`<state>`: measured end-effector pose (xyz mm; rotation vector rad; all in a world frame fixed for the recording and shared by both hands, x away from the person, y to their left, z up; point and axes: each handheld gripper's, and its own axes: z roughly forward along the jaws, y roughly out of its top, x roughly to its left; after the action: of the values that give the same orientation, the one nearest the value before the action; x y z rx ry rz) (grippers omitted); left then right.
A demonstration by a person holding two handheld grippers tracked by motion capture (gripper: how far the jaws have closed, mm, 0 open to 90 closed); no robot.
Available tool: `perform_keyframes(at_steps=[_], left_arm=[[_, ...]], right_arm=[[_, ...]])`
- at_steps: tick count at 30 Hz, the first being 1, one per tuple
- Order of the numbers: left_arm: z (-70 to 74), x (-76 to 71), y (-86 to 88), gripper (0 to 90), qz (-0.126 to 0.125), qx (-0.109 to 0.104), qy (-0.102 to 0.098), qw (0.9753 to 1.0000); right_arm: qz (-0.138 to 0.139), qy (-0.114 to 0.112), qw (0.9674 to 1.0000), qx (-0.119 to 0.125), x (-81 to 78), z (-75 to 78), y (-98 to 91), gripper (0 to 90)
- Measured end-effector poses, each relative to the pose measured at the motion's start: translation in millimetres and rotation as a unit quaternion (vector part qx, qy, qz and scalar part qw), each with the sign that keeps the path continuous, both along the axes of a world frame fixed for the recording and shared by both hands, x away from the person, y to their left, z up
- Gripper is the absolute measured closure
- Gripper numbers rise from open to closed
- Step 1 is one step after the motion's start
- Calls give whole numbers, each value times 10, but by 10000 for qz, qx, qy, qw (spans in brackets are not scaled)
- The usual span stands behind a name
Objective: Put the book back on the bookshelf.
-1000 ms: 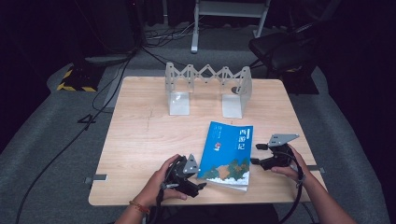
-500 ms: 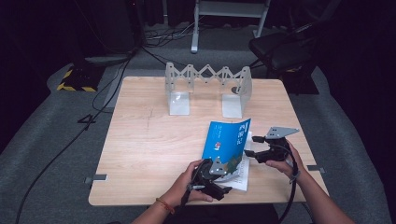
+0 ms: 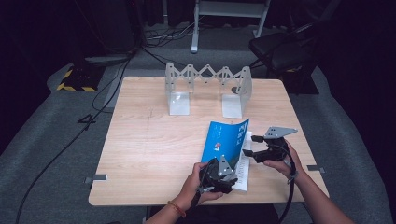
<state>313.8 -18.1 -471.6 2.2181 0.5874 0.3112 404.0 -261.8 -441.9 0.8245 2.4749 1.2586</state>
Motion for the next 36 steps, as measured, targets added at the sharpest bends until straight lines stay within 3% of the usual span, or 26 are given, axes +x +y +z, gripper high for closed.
perform_keyframes(at_steps=[1,4,8,13,16,20,22,23,25,28,30,31,36], left_arm=[[8,-21,3,413,-41,42,-148,9999],[55,-62,36,578,-63,95,-316,9994],[135,-15,178,677,-51,-282,-230,9993],[225,30,253,745,-79,-332,-295,9990],[238,45,317,770,-157,-180,-279,9993],[261,63,432,773,-204,-159,-254,9993],[265,73,491,773,-258,-141,-213,9993],[265,73,491,773,-258,-141,-213,9993],[268,75,543,772,-315,-89,-233,9992],[279,86,654,771,-364,-83,-212,9991],[289,100,749,770,-419,-76,-203,9989],[291,106,803,769,-428,-72,-190,9989],[290,159,997,761,-498,-123,-112,9986]], right_arm=[[-4,21,10000,10,3,-4,-3,268],[-61,40,10000,46,16,-23,-21,259],[-130,115,9998,118,32,-33,-62,246],[-79,155,9998,78,22,-56,-139,250],[8,105,9999,40,-24,-69,-199,265],[269,-228,9992,189,-119,50,-226,263],[583,-440,9970,266,-170,128,-164,258],[583,-440,9970,266,-170,128,-164,258],[1026,-578,9927,271,-214,178,-36,256],[1481,-560,9874,65,-222,131,154,265],[1734,-510,9833,-218,-200,68,254,279],[1806,-614,9809,-388,-178,30,306,284],[1900,-639,9773,-683,-74,-79,429,295]])
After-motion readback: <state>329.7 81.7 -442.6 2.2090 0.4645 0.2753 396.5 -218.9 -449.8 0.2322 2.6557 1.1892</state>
